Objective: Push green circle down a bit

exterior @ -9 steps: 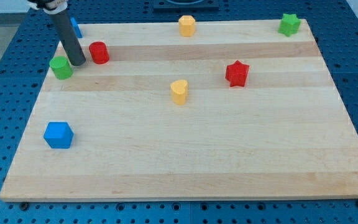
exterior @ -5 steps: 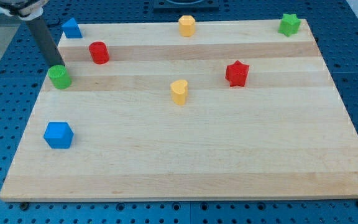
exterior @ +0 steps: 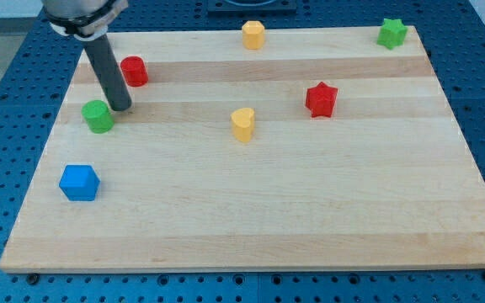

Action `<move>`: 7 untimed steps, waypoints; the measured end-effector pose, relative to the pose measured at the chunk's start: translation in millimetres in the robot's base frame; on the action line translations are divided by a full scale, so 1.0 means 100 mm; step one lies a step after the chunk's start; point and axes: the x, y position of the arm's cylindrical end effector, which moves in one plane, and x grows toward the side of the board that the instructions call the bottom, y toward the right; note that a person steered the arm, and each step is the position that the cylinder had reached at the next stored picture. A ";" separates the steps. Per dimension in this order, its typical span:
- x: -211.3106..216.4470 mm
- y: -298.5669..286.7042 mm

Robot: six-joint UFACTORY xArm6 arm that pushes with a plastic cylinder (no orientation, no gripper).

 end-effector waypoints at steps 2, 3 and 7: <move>0.34 -0.10; 0.34 -0.26; 0.42 -0.13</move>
